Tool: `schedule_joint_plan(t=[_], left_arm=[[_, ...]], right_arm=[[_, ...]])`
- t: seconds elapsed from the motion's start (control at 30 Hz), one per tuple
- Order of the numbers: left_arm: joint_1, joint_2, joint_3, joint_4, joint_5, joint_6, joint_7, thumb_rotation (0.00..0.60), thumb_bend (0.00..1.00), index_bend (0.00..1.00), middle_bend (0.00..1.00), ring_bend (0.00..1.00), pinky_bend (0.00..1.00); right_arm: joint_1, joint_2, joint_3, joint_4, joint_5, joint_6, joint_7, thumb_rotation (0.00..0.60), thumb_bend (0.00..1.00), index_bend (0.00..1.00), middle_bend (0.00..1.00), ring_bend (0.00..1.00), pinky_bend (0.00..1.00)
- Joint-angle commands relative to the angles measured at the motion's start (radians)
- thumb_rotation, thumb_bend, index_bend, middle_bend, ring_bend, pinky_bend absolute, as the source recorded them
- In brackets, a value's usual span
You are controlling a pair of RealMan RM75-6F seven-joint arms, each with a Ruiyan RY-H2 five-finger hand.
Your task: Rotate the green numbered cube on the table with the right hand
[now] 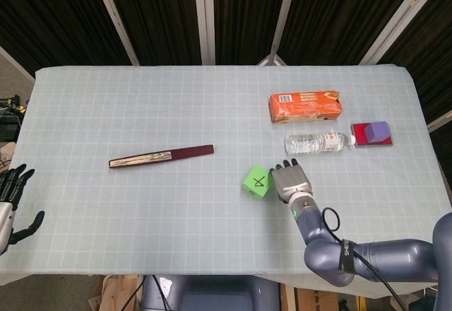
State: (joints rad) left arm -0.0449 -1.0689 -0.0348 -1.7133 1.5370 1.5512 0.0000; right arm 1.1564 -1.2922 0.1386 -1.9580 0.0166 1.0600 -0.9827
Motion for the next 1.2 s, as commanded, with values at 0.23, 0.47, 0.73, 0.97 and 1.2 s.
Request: schedule_joint_plan(t=[0.23,0.47,0.73,0.97,1.2], left_arm=[[-0.002,-0.001,0.0,-0.001,0.0,-0.004,0.004,0.6,0.44,0.09,0.0,0.0,0.04],[-0.001,-0.002,0.001,-0.003,-0.001,-0.004,0.009,0.6,0.44,0.09,0.0,0.0,0.04],[-0.001,-0.003,0.0,-0.004,-0.002,-0.004,0.012,0.6,0.44,0.09,0.0,0.0,0.04],[-0.001,-0.004,0.002,-0.005,0.002,-0.003,0.015,0.6,0.44,0.09,0.0,0.0,0.04],[-0.001,-0.005,0.003,-0.006,0.004,-0.003,0.02,0.6,0.44,0.09,0.0,0.0,0.04]], right_arm=[[-0.011,0.023,-0.028,-0.037,-0.061,0.012,0.042,0.6,0.99,0.23,0.18,0.08,0.0],[-0.018,0.04,-0.055,-0.056,-0.087,0.008,0.066,0.6,0.99,0.23,0.18,0.08,0.0],[-0.023,0.059,-0.082,-0.082,-0.117,0.0,0.086,0.6,0.99,0.23,0.18,0.08,0.0],[-0.03,0.088,-0.096,-0.119,-0.143,-0.015,0.114,0.6,0.99,0.23,0.18,0.08,0.0],[-0.03,0.095,-0.12,-0.137,-0.165,-0.022,0.126,0.6,0.99,0.23,0.18,0.08,0.0]])
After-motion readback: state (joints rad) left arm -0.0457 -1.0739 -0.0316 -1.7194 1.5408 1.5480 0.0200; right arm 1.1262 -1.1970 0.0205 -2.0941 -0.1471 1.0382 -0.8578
